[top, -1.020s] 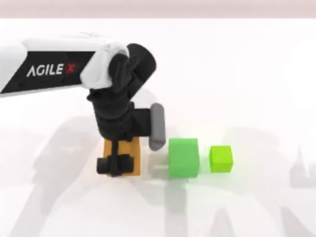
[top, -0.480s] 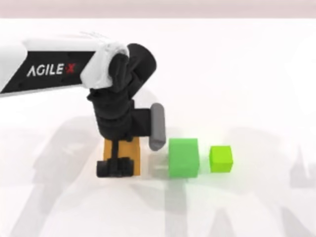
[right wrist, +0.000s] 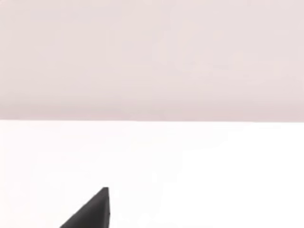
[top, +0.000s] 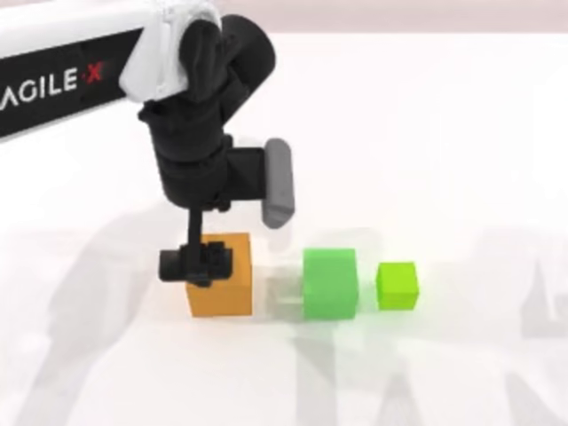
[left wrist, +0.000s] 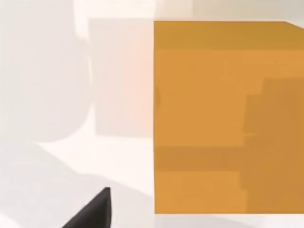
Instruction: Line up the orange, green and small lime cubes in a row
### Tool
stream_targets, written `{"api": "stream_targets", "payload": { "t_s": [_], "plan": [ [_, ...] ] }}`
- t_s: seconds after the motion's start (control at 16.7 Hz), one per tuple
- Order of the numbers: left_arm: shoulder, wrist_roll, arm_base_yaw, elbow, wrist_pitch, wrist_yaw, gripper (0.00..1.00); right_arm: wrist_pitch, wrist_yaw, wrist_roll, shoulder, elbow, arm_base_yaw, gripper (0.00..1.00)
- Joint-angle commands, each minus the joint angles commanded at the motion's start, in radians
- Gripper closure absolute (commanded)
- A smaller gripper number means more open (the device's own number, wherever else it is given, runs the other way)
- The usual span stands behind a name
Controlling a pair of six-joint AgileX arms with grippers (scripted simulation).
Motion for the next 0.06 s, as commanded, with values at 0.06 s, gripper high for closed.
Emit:
{"api": "stream_targets", "payload": {
  "t_s": [0.06],
  "plan": [
    [-0.005, -0.001, 0.001, 0.008, -0.009, 0.000, 0.00, 0.000, 0.000, 0.000, 0.000, 0.000, 0.000, 0.00]
  ]
}}
